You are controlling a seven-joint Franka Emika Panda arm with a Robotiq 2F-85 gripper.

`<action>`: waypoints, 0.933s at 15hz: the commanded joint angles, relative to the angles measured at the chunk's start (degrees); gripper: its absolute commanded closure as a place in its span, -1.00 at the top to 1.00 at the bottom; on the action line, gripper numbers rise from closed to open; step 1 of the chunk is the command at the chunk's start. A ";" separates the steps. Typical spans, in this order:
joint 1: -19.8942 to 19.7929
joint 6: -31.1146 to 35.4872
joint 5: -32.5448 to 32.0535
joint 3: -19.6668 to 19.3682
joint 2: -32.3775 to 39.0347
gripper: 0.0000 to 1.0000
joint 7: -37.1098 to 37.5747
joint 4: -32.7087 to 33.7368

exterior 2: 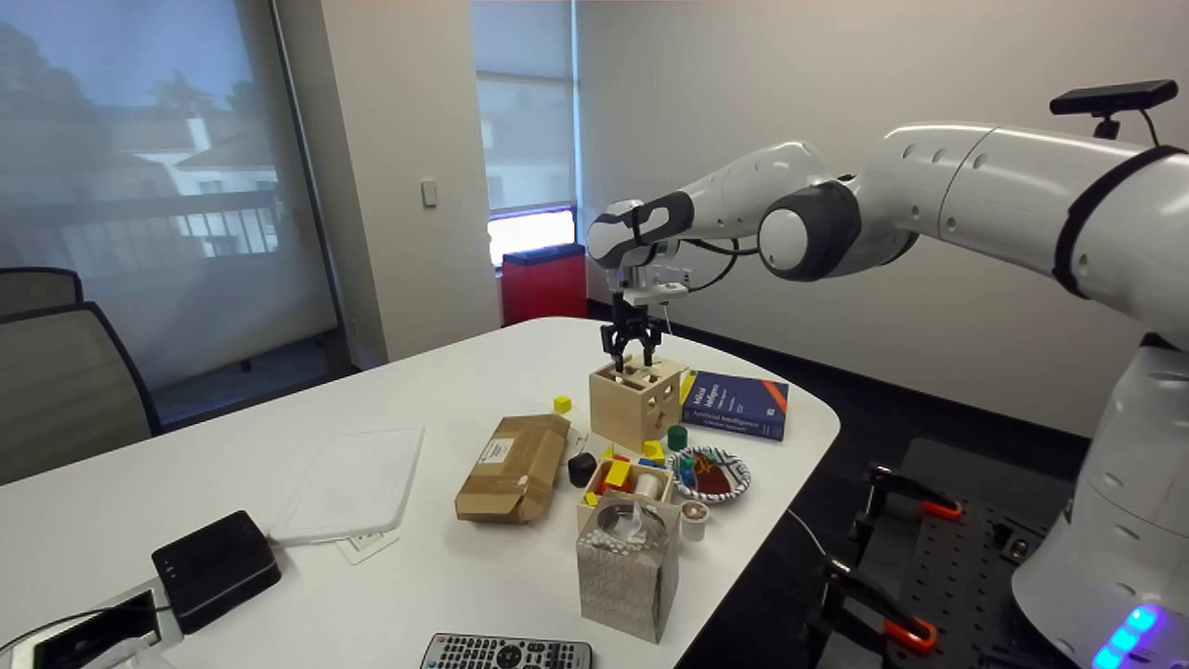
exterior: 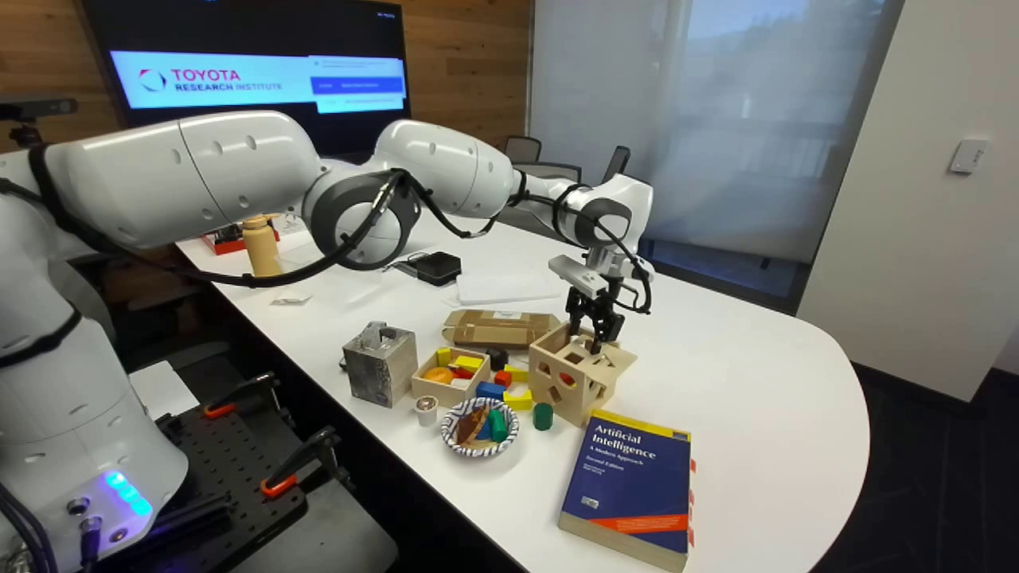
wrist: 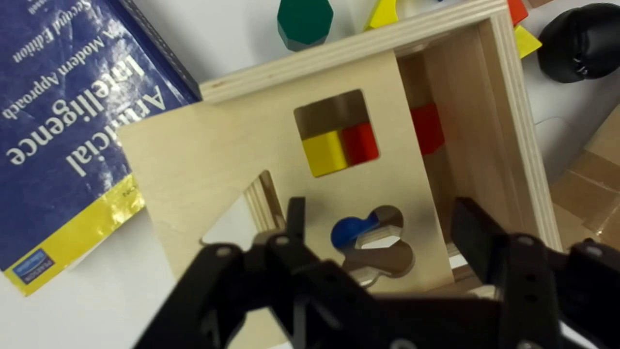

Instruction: Place the blue cube in the wooden box through the lid cutting

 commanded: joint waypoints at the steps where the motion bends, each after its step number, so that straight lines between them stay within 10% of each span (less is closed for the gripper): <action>1: 0.19 -2.76 -0.31 -0.51 0.40 1.00 1.79 2.54; 14: 0.96 -15.12 -2.20 -2.78 -1.53 1.00 0.99 10.14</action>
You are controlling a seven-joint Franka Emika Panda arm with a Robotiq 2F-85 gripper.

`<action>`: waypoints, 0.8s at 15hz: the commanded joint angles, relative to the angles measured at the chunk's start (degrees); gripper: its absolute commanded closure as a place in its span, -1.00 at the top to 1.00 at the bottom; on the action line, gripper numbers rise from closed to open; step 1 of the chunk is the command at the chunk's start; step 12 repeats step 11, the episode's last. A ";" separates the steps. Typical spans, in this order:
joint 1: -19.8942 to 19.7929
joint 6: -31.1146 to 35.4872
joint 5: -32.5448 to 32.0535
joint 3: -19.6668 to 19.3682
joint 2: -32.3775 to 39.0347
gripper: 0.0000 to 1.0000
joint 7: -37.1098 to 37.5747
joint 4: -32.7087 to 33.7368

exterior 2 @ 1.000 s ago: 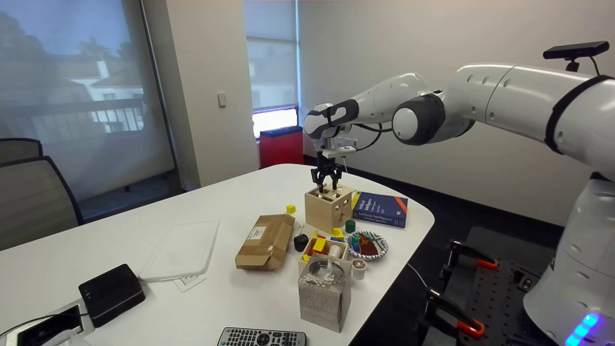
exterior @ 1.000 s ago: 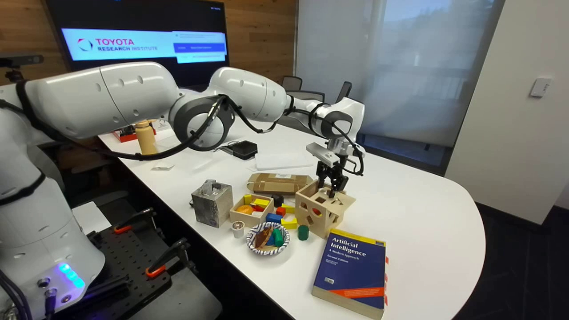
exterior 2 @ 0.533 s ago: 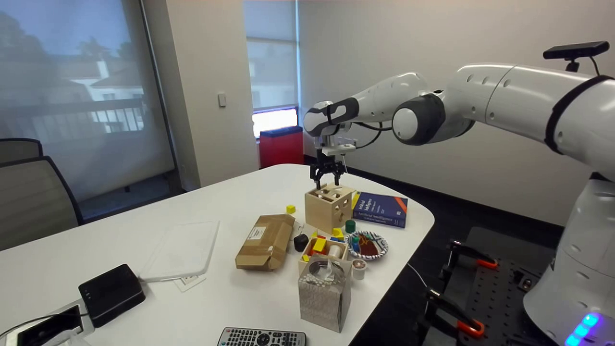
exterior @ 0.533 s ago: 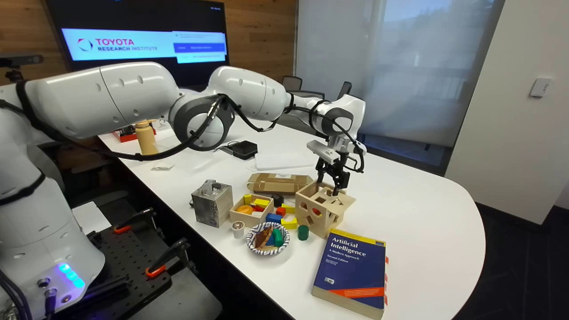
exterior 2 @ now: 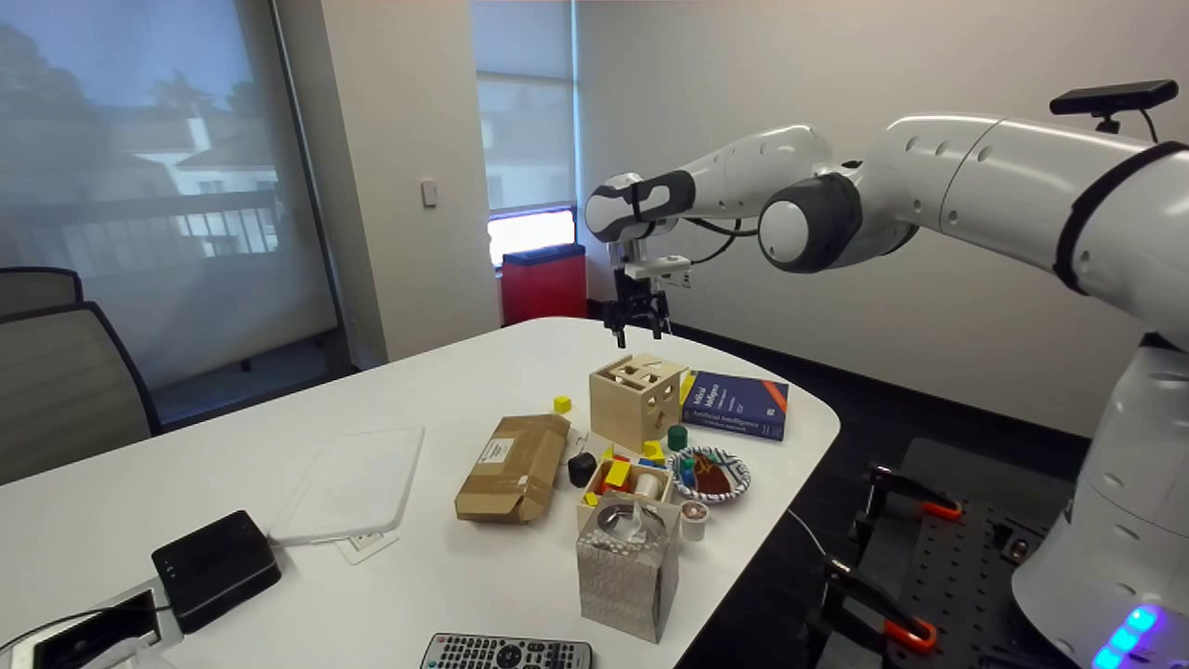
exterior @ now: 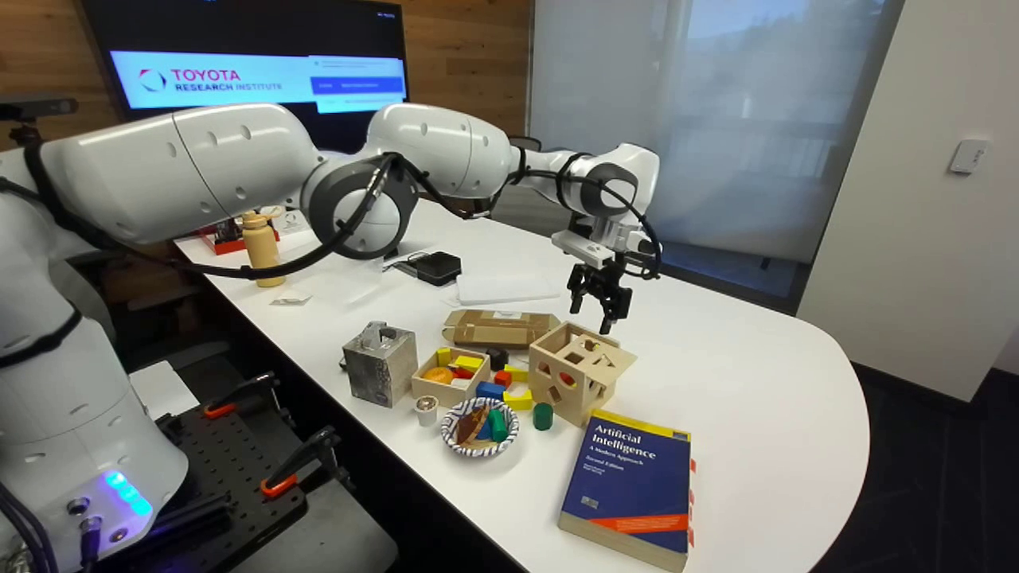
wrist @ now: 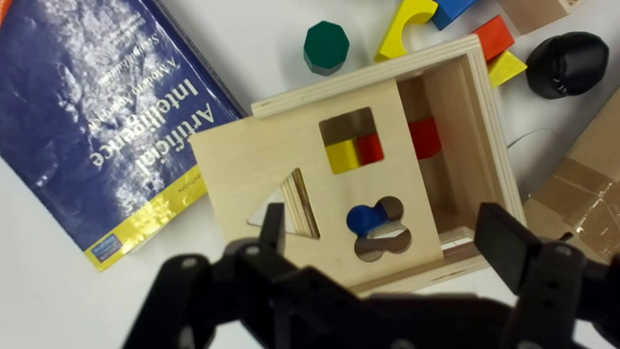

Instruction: Place the blue cube in the wooden box through the lid cutting

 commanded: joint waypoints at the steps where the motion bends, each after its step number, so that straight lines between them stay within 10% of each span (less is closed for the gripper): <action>1: 0.62 -8.97 -1.27 -1.42 0.27 1.00 0.14 7.14; 12: 0.30 -11.12 -4.79 -2.66 -3.91 1.00 -2.56 7.37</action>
